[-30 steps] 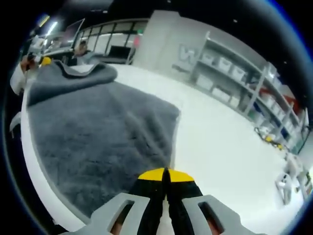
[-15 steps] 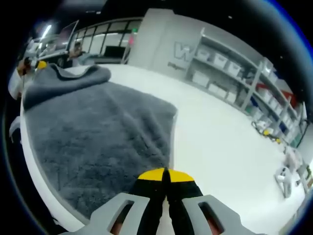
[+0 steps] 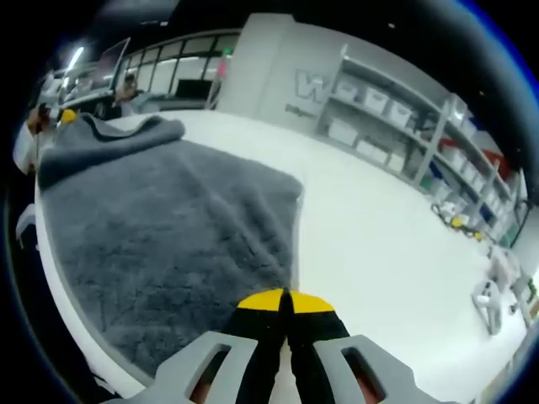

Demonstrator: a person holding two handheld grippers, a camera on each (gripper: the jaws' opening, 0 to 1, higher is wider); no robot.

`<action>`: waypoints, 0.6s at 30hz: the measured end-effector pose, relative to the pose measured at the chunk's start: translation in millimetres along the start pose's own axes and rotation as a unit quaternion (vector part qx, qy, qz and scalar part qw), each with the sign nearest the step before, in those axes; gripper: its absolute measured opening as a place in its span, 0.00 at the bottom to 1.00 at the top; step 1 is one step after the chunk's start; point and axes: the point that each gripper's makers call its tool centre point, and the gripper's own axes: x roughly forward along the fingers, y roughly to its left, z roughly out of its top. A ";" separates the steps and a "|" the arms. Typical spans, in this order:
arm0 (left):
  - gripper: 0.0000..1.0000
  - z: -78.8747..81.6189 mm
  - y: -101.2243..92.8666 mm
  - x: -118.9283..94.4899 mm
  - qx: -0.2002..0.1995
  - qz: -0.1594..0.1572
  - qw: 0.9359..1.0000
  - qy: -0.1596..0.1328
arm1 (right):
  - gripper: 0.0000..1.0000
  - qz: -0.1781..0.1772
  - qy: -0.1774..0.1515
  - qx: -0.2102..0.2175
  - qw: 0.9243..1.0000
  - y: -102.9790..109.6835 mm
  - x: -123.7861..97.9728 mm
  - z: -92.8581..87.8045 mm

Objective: Open the folded towel by lifting each exposed corner and separating the folded layers until the towel lies flat within the target outline without major curled edges

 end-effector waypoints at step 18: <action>0.02 -5.3 10.5 -8.0 -0.003 0.010 1.000 0.009 | 0.00 0.001 0.001 0.000 1.000 -3.7 -2.1 -2.6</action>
